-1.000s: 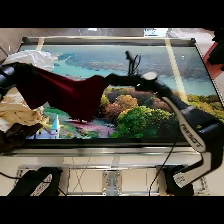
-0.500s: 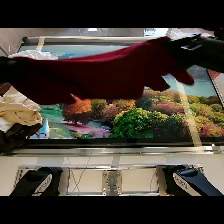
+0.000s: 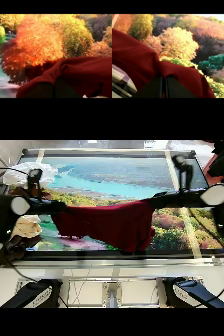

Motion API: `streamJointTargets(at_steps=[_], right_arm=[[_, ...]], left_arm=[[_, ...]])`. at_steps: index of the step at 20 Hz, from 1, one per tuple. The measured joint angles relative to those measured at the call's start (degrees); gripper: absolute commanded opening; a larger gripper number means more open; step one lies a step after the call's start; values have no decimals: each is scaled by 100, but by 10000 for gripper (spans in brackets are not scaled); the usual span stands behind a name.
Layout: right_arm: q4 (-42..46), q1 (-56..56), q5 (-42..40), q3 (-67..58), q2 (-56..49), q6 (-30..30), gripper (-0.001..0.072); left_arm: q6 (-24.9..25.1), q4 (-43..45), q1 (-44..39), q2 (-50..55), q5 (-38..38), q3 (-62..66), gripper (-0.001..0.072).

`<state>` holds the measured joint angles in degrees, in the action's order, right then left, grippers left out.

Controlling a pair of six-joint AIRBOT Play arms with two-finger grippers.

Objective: Fold the shirts.

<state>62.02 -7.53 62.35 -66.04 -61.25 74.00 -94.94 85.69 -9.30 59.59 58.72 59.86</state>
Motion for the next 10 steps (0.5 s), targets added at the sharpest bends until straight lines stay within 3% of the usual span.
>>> streamJointTargets(at_steps=[6,7,8,9,10], right_arm=[[-933,0,-1773,1143,-1051,-26,34],[-1021,0,-2048,1200,-1126,-33,71],[-1095,0,-2308,1244,-1187,-39,206],[-1152,0,-2590,1261,-1231,-44,406],[-1233,0,-2883,1255,-1255,-46,484]], left_arm=[[-269,-24,0,1250,-1252,-249,27],[-358,-26,0,1342,-1528,-245,155],[-431,-26,0,1408,-1757,-214,486],[-535,-24,0,1458,-1985,-140,720],[-581,-26,0,1488,-2190,-13,705]])
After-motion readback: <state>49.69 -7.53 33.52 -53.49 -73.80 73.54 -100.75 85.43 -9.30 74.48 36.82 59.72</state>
